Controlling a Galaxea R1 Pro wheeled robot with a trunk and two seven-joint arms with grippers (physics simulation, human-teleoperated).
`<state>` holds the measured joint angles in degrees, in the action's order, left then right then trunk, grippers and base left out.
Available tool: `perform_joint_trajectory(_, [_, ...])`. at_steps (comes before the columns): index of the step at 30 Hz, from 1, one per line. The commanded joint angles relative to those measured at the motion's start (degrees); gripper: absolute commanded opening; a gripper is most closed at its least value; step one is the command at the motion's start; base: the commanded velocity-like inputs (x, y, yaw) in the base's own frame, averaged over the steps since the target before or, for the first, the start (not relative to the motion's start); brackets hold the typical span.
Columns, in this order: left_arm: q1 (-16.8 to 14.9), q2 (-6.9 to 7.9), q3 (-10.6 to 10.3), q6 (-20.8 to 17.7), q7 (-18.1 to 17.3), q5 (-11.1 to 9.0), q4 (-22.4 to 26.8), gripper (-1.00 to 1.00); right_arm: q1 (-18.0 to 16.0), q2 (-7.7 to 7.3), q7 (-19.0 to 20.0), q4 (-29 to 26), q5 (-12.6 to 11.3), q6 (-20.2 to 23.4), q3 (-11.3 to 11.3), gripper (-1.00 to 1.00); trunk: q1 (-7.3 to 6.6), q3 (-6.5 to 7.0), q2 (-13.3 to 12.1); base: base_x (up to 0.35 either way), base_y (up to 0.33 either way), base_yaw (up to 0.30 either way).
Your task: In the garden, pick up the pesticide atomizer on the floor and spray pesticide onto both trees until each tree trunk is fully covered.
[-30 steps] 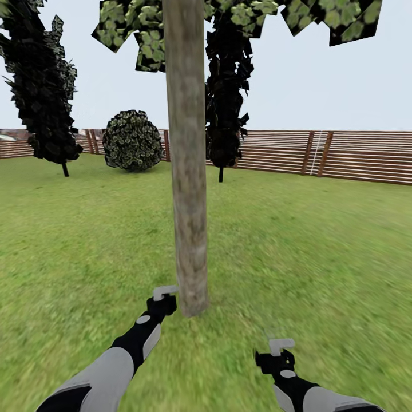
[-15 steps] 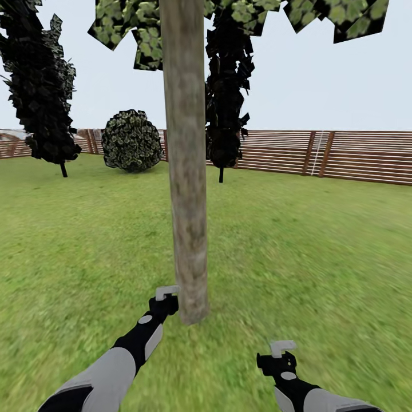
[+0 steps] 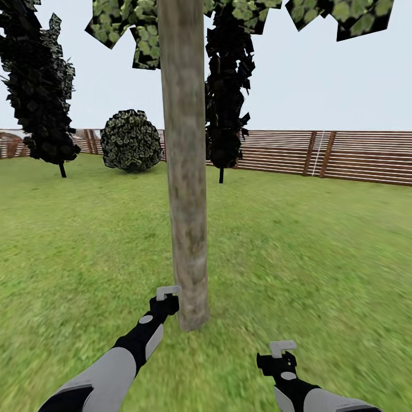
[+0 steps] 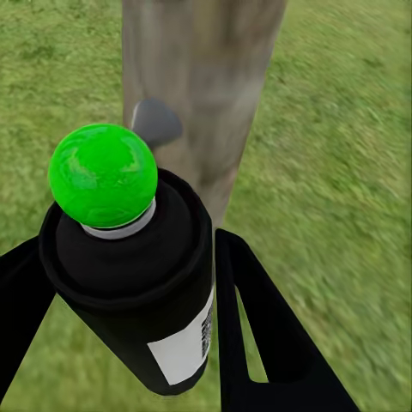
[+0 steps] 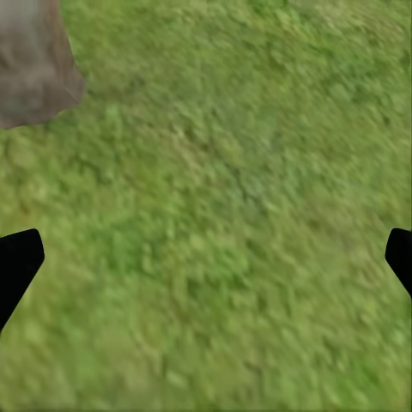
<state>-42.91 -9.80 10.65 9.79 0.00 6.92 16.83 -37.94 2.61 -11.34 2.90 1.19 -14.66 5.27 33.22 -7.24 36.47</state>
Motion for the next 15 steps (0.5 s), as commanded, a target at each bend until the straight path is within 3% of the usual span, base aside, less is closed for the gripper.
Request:
perform_joint_trajectory(1, [-0.07,-0.05,0.43,0.22,-0.01,0.58,-0.05,-1.00,-0.12,0.03,-0.35,0.27,0.13,-0.28,0.45,1.00,0.03,-0.10,0.09,0.212,0.029,0.000])
perform_joint_trajectory(5, [-0.07,-0.02,0.42,0.23,0.00,0.58,-0.05,-1.00,-0.12,0.03,-0.35,0.25,0.13,-0.28,0.43,1.00,0.03,-0.10,0.09,0.123,0.021,0.000])
perform_joint_trajectory(15, [-0.07,-0.03,0.42,0.23,-0.04,0.55,-0.05,-1.00,-0.12,0.03,-0.35,0.27,0.13,-0.28,0.45,1.00,0.03,-0.10,0.09,0.004,0.001,0.000])
